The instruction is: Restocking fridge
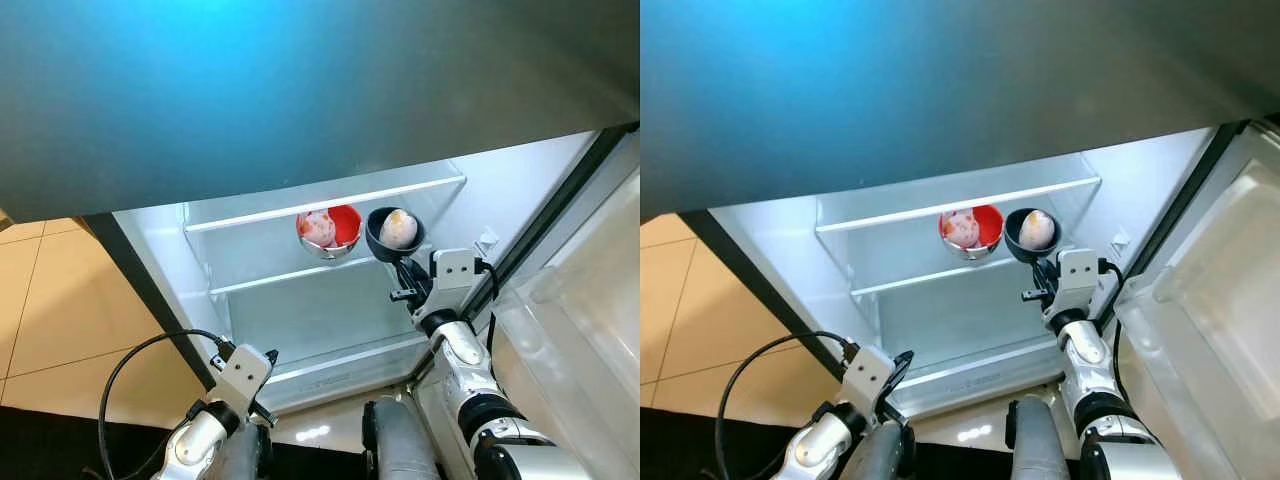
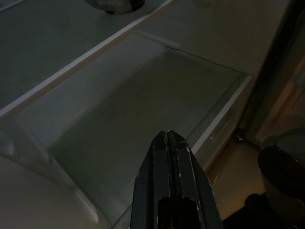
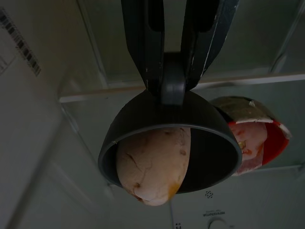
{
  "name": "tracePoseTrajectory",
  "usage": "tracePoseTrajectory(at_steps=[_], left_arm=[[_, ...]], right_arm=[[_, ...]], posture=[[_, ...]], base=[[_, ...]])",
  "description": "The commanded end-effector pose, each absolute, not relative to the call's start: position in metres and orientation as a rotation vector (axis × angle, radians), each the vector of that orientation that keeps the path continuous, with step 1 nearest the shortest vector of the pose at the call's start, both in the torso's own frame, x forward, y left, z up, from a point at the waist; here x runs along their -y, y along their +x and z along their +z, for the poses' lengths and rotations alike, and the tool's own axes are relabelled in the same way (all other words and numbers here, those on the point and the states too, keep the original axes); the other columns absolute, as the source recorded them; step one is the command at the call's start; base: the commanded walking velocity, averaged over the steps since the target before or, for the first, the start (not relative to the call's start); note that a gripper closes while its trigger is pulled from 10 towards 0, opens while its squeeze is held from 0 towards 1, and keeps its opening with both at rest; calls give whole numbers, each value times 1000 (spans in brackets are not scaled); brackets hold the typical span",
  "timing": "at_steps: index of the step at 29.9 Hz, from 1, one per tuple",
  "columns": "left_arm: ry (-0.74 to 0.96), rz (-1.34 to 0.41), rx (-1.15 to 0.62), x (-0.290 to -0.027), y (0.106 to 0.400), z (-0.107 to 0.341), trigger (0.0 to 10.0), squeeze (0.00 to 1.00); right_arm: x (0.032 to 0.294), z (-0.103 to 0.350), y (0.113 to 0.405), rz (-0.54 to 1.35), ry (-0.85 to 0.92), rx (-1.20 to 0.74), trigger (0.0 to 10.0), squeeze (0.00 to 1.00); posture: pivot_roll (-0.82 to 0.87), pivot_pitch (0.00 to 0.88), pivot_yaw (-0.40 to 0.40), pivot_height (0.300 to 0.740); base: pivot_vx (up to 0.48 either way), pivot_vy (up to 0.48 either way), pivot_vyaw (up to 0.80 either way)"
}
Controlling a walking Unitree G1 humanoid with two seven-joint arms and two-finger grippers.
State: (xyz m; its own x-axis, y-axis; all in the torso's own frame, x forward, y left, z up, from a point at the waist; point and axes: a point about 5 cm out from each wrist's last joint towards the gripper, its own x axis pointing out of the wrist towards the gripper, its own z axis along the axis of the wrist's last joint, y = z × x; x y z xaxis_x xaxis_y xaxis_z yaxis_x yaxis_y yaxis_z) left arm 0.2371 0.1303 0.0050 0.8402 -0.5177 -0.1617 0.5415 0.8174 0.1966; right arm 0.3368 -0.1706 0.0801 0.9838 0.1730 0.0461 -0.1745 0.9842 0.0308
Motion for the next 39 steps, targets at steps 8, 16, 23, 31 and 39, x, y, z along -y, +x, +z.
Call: tracePoseTrajectory(at_steps=[8,16,23,31,39], left_arm=[[224,-577,-112,-123,237,5,10000,0],[225,-591,-92,-121,243,10,10000,0],[224,-598,-73,-119,246,14,10000,0],[139,-594,6,-106,256,33,10000,0],[132,-674,52,-86,260,44,10000,0]], right_arm=[[171,87,343,143,3,59,10000,0],[176,98,349,92,-8,95,10000,0],[175,101,353,92,-14,80,10000,0],[166,99,358,100,-21,29,10000,0],[165,107,368,62,-29,0,10000,0]], posture=[[-97,187,-11,602],[-96,179,-8,602],[-90,183,-8,602],[-80,224,-13,602],[-61,278,-7,602]], base=[[0,0,0],[0,0,0],[0,0,0],[0,0,0],[0,0,0]])
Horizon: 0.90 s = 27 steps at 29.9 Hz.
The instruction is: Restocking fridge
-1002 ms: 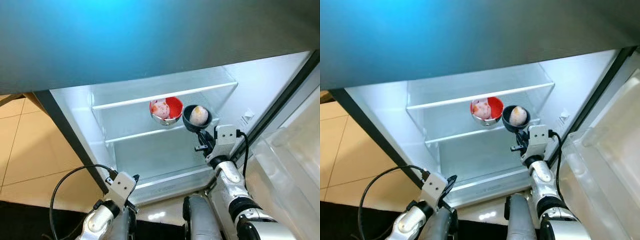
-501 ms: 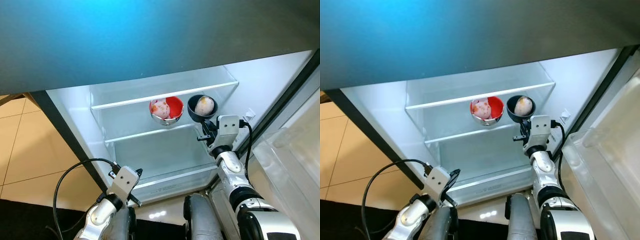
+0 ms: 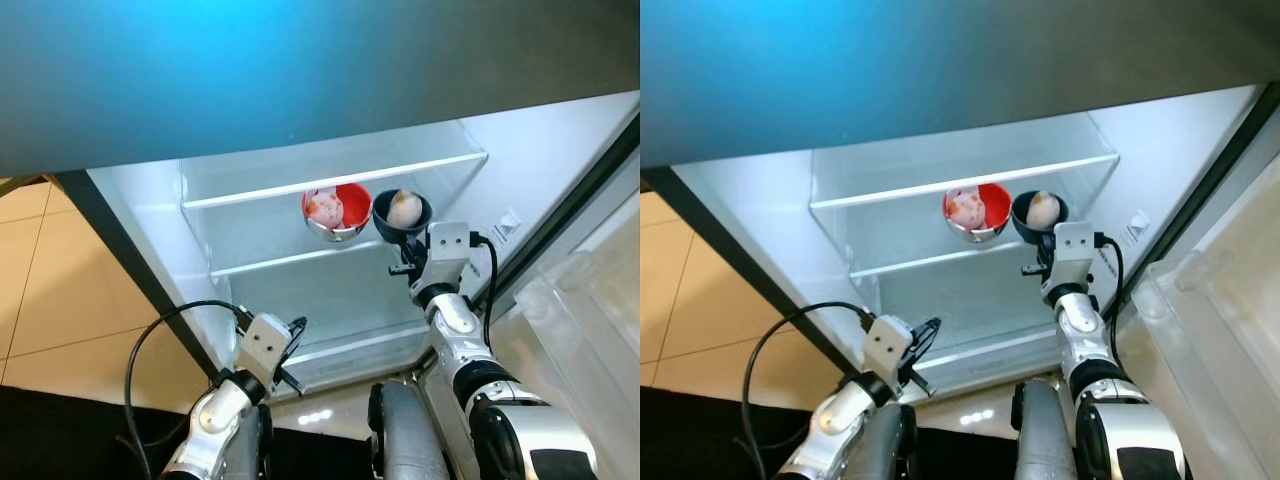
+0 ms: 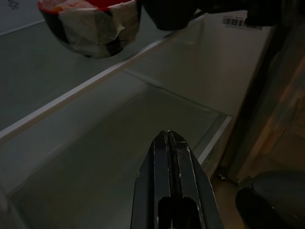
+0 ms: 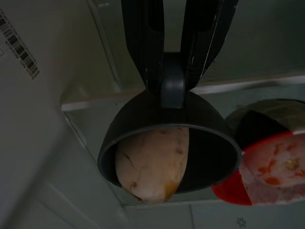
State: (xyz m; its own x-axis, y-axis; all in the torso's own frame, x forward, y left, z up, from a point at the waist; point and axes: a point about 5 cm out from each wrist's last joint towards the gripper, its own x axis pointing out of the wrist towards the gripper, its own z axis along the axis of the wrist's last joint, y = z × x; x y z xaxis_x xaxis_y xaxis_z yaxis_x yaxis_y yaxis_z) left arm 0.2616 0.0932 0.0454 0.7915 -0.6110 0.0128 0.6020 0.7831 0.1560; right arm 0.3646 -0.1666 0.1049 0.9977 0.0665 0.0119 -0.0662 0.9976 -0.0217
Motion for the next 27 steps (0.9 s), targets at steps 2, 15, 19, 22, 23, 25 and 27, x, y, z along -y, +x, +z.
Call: tracePoseTrajectory(at_steps=[2,15,19,22,23,25,27], left_arm=[[131,-678,56,-85,260,46,10000,0],[142,-696,73,-86,259,53,10000,0],[143,-697,75,-86,259,54,10000,0],[143,-693,82,-86,259,56,10000,0],[143,-693,82,-86,259,56,10000,0],[142,-691,85,-86,259,57,10000,0],[125,-676,104,-86,261,62,10000,0]], right_arm=[[165,109,370,45,-25,-11,10000,0],[161,121,382,-93,-15,-56,10000,0],[159,127,385,-124,-38,-59,10000,0],[155,131,388,-124,-49,-62,10000,0],[155,131,388,-124,-49,-62,10000,0],[154,133,389,-123,-57,-61,10000,0],[153,135,391,-129,-41,-65,10000,0]], posture=[[-60,281,-6,602],[-31,308,-9,602],[-23,314,-11,602],[-18,318,-14,602],[-18,318,-14,602],[-17,320,-15,602],[-14,322,-19,602]], base=[[0,0,0],[0,0,0],[0,0,0],[0,0,0],[0,0,0],[0,0,0],[0,0,0]])
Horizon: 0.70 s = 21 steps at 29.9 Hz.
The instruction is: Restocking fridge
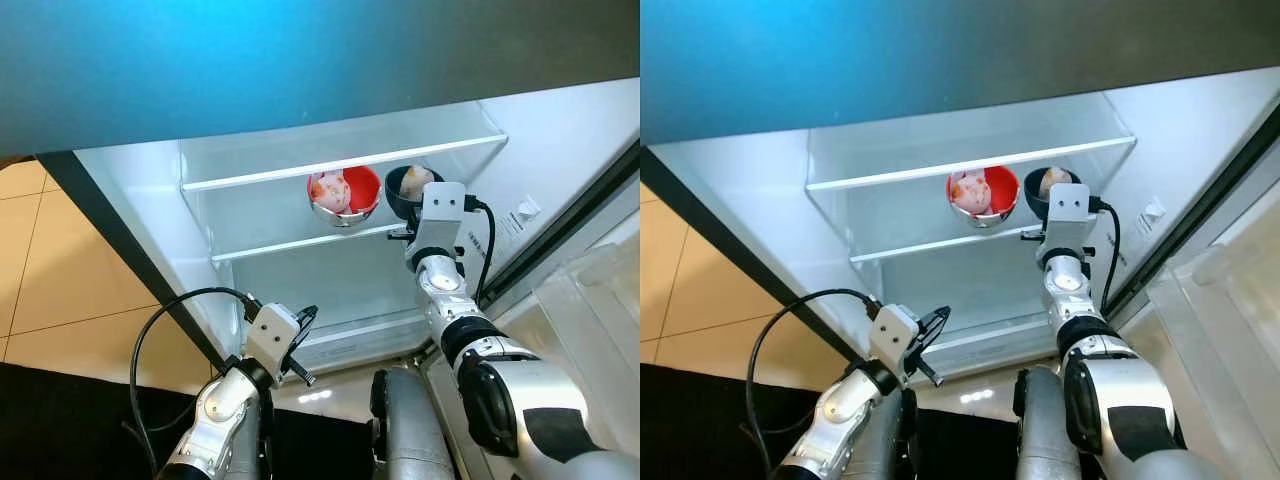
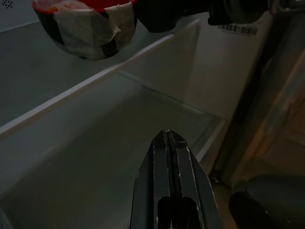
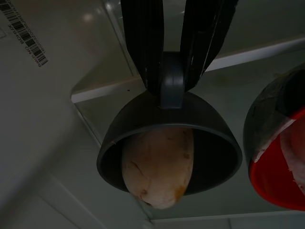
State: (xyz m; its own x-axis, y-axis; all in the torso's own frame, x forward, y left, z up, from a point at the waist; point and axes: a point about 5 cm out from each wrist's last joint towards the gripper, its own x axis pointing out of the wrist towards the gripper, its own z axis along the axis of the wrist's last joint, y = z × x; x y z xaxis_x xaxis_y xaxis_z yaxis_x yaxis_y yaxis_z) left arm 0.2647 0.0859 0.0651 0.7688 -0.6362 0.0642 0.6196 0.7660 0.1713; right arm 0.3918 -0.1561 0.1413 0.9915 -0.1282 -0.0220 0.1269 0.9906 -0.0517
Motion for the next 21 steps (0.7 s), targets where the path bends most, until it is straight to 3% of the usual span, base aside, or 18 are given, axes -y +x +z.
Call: tracePoseTrajectory(at_steps=[1,21], left_arm=[[116,-671,114,-86,262,65,10000,0],[90,-673,169,-82,268,82,10000,0]], right_arm=[[152,136,391,-135,-27,-67,10000,0],[149,141,395,-167,27,-95,10000,0]], posture=[[-14,322,-21,602],[-8,320,-29,602]], base=[[0,0,0],[0,0,0]])
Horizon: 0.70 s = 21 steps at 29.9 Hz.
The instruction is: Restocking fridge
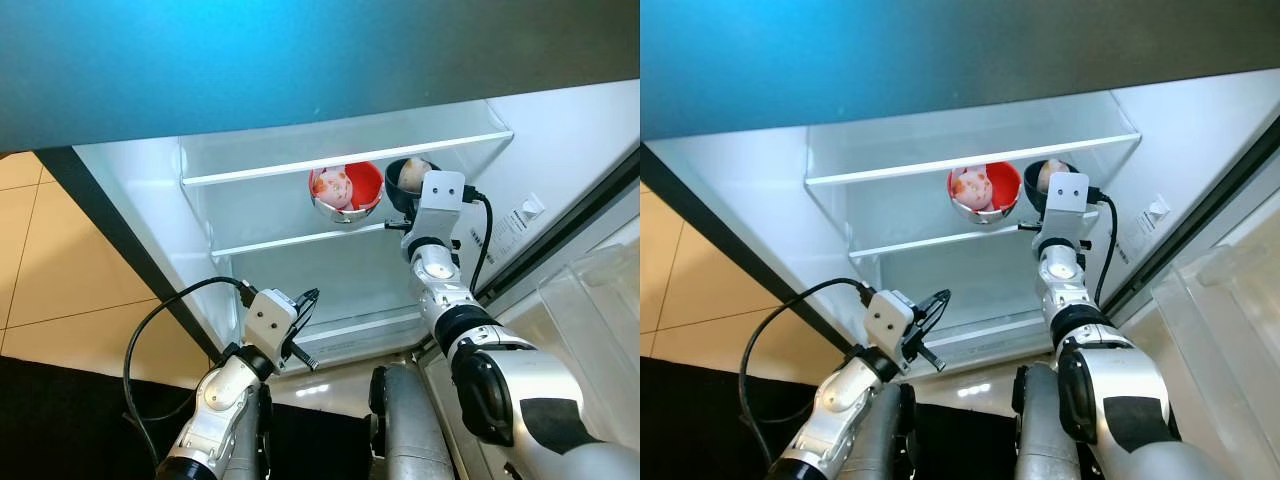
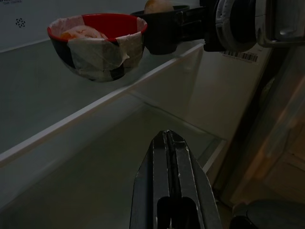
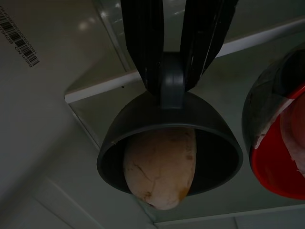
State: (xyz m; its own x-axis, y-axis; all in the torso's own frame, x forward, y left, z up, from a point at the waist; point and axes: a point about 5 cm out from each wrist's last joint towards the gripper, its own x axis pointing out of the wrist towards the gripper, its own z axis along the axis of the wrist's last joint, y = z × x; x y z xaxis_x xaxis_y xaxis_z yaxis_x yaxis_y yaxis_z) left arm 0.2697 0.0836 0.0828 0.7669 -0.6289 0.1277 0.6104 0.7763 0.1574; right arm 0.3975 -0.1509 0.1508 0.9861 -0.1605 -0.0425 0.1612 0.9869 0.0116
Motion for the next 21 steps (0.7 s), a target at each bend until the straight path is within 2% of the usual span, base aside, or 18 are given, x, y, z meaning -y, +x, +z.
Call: tracePoseTrajectory(at_steps=[1,2,4,5,7,8,9,10,21], left_arm=[[90,-672,169,-82,268,82,10000,0],[91,-672,168,-82,268,82,10000,0],[91,-672,167,-82,268,82,10000,0],[94,-673,165,-82,268,82,10000,0],[96,-674,164,-82,268,82,10000,0],[97,-675,163,-82,268,82,10000,0],[98,-676,162,-82,268,82,10000,0],[98,-676,162,-82,268,82,10000,0],[104,-675,154,-83,268,80,10000,0]], right_arm=[[149,141,395,-168,28,-97,10000,43],[149,140,395,-169,28,-98,10000,765],[149,140,395,-170,27,-98,10000,765],[149,140,395,-172,27,-100,10000,1000],[150,140,395,-175,29,-99,10000,1000],[150,140,395,-178,32,-99,10000,992],[150,140,395,-180,33,-99,10000,624],[151,140,394,-184,41,-101,10000,0],[161,141,393,-215,79,-64,10000,0]], posture=[[-9,320,-30,602],[-9,320,-30,602],[-9,320,-30,602],[-9,320,-30,602],[-9,320,-30,602],[-9,320,-30,602],[-10,319,-29,602],[-10,319,-29,602],[-18,313,-28,602]], base=[[0,0,0],[0,0,0],[0,0,0],[0,0,0],[0,0,0],[0,0,0],[0,0,0],[0,0,0],[0,0,0]])
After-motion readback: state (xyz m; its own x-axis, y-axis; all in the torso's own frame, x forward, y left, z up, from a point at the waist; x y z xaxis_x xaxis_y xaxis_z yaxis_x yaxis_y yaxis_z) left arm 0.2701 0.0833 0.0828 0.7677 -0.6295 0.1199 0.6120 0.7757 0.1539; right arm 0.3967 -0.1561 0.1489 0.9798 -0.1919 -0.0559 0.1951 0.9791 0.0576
